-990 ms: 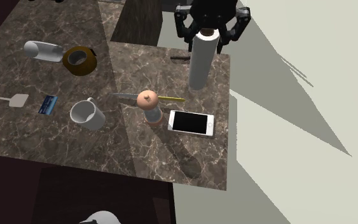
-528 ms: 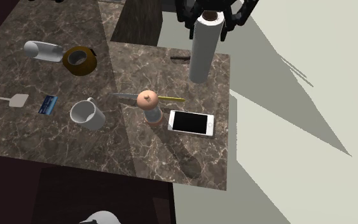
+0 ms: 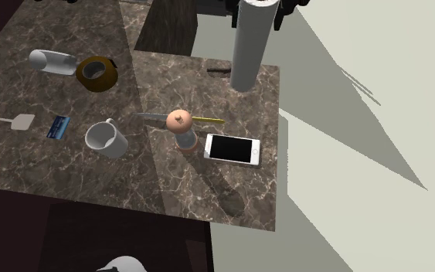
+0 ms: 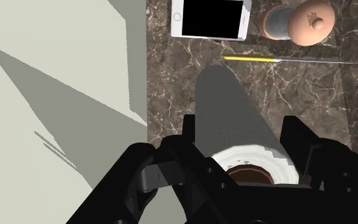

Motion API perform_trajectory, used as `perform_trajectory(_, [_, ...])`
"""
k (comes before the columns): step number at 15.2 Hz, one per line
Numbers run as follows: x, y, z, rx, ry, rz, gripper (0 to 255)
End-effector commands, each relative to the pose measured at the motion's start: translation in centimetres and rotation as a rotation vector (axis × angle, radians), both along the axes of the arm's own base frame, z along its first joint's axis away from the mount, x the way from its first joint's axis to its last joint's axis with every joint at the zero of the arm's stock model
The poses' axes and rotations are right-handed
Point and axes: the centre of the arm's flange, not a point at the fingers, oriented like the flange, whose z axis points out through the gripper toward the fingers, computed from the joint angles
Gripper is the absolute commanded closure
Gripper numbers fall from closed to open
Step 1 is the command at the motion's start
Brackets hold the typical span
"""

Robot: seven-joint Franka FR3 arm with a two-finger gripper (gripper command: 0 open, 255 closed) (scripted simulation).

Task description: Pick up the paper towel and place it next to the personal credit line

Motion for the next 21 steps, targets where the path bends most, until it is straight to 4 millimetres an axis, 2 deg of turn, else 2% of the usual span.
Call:
perform_trajectory(1, [0.1, 0.0, 1.1, 0.0, 0.0, 0.0, 255])
perform_trajectory(8, [0.1, 0.0, 4.6, 0.0, 0.0, 0.0, 255])
perform_trajectory(21, [-1.5, 17.1, 4.7, 0.0, 0.0, 0.0, 255])
